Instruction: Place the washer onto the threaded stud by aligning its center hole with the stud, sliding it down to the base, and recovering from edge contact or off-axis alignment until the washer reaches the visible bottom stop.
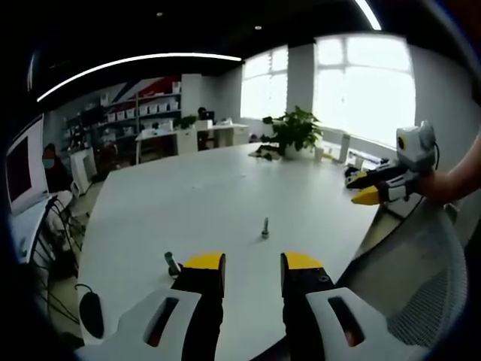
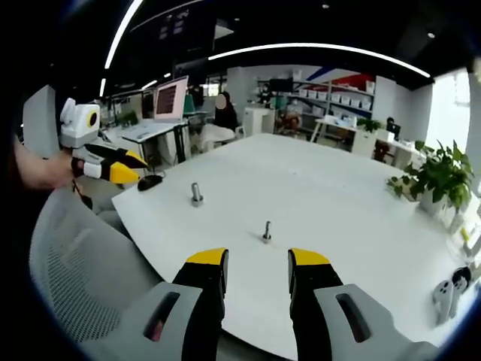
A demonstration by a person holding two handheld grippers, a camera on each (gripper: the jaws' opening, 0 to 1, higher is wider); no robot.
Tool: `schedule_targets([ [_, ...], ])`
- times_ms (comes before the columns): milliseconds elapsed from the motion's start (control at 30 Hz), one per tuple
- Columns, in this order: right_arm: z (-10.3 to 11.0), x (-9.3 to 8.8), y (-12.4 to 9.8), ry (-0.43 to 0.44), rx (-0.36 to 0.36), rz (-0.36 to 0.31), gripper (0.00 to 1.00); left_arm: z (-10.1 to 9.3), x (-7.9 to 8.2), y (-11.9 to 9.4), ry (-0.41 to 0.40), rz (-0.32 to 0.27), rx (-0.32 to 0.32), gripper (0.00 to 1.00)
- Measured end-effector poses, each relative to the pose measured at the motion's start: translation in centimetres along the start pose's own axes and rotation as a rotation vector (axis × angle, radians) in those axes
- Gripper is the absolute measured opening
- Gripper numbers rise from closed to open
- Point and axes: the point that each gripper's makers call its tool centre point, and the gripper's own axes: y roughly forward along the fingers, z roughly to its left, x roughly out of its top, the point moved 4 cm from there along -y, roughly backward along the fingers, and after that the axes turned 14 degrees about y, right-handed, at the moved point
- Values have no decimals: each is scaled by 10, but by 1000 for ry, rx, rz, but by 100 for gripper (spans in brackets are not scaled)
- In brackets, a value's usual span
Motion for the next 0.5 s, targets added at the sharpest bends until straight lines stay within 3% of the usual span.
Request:
schedule_targets([
  [500, 1, 5, -3, -10, -6, -29, 34, -3, 0, 1, -7, 1, -30, 28],
])
